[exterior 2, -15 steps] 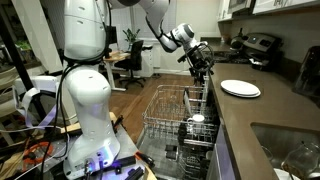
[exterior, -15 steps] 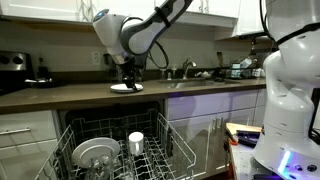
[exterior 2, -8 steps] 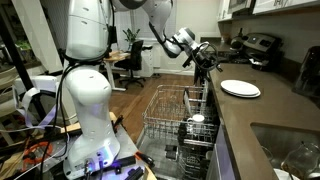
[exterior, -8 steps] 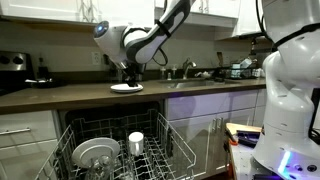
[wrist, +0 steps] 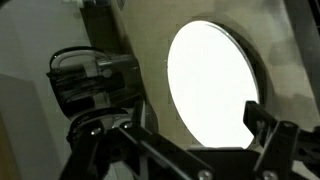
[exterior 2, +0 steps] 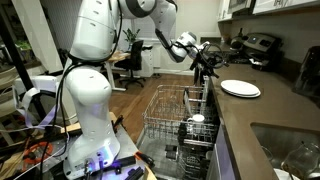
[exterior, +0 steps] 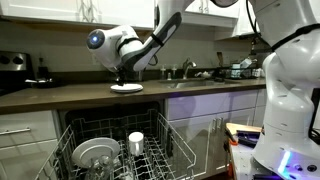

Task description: Take the white plate on the top and put it behind the white cup in the dishwasher

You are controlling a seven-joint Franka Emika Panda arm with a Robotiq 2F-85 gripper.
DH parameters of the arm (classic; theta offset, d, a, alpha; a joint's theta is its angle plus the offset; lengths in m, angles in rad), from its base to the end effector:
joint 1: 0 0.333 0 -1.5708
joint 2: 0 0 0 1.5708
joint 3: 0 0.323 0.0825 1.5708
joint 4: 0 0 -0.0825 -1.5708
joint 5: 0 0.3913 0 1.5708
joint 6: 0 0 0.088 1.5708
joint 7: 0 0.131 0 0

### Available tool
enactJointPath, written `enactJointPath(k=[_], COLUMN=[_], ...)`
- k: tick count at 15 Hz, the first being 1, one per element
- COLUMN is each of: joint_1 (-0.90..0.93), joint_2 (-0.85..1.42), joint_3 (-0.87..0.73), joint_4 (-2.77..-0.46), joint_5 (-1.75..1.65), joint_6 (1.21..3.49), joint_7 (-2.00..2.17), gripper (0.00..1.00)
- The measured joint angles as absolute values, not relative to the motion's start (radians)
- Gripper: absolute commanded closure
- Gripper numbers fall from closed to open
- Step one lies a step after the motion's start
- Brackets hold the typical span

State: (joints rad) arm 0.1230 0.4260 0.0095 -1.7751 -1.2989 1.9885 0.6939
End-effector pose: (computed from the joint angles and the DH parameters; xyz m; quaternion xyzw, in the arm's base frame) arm 0.6728 0.0074 0.3318 0.8458 0.0709 0.1326 0.5119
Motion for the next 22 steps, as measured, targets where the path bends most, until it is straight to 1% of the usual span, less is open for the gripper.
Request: enactJointPath(k=[10, 22], joint_1=[0.118, 0.123], joint_2=[0.602, 0.610], joint_3=[0.007, 0.006], joint_4=[-1.593, -1.584], joint_5=[-1.278, -1.279], joint_6=[1.979, 1.979], joint_7=[0.714, 0.714], gripper=[0.00, 0.00])
